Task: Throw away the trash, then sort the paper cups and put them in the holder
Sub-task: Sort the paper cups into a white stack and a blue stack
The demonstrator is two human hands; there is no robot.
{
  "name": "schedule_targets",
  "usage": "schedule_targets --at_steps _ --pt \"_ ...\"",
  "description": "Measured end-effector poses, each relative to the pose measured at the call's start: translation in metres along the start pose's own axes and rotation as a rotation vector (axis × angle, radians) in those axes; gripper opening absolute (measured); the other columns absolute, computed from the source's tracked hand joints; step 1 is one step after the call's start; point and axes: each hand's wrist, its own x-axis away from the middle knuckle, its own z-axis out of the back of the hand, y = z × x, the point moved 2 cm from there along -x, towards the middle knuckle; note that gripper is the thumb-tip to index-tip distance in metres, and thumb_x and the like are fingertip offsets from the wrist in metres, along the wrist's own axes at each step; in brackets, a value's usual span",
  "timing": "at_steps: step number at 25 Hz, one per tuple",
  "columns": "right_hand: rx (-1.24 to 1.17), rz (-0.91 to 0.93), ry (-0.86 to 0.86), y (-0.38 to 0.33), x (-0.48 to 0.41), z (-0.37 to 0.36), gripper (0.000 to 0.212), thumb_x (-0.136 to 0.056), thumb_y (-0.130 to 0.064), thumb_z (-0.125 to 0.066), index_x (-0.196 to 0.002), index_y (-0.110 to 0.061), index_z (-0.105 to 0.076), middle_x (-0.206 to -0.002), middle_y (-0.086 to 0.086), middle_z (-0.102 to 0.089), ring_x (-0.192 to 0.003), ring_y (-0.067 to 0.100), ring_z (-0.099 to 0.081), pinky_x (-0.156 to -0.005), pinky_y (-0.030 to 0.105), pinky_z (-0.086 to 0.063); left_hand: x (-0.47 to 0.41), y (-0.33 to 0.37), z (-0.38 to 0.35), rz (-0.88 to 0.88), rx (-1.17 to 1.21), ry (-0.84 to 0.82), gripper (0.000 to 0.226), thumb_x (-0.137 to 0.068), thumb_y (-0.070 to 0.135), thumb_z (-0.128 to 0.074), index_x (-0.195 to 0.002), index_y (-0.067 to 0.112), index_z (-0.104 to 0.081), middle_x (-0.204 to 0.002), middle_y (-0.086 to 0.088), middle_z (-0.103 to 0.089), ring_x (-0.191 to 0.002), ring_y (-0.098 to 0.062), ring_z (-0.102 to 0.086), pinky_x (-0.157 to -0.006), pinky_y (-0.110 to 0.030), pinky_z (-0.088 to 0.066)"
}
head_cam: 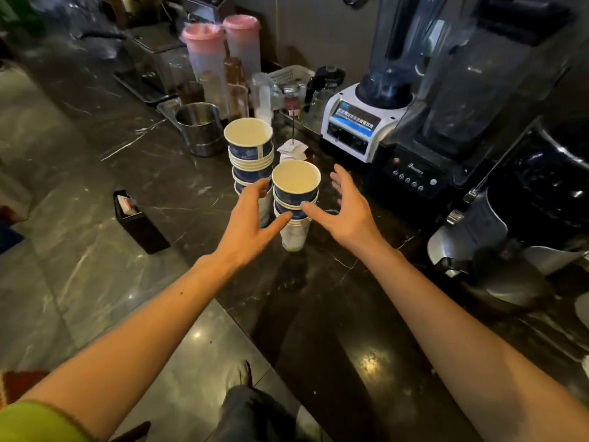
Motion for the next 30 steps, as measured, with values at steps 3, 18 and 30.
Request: schedule_targets --at_steps 3,18,30 --pt "0.019 -0.048 0.059 0.002 -0.018 -0.019 0.107 -0.072 -0.051 -0.08 -0.155 -0.024 -0.018 -0.16 0.002 -0.029 -0.144 0.018 -0.031 -0.115 0.043 -0.033 -0.023 -0.022 -0.006 -0.061 0.067 -0.059 0.075 -0.084 0.037 -0.074 -0.144 0.024 -0.033 -0.143 0.008 -0.045 -0.126 0.012 -0.038 -0.102 -0.011 -0.034" --pt "0.044 -0.174 0.24 -0.009 -0.031 -0.048 0.094 -0.069 -0.051 -0.083 -0.147 -0.024 -0.038 -0.145 -0.007 -0.048 -0.132 0.009 -0.045 -0.107 0.043 -0.045 -0.054 -0.059 -0.023 -0.05 0.362 -0.281 0.089 -0.08 0.04 -0.078 -0.15 0.017 -0.029 -0.152 0.001 -0.042 -0.14 -0.014 -0.039 -0.112 -0.046 -0.039" --pt "-0.069 0.01 0.308 -0.031 -0.024 -0.017 0.074 -0.077 -0.033 -0.082 -0.14 -0.016 -0.047 -0.135 -0.005 -0.054 -0.125 0.002 -0.049 -0.1 0.026 -0.047 -0.061 -0.056 -0.03 -0.034 0.293 -0.251 0.081 -0.075 0.037 -0.081 -0.143 0.022 -0.039 -0.134 0.015 -0.045 -0.125 0.0 -0.043 -0.107 -0.029 -0.043"
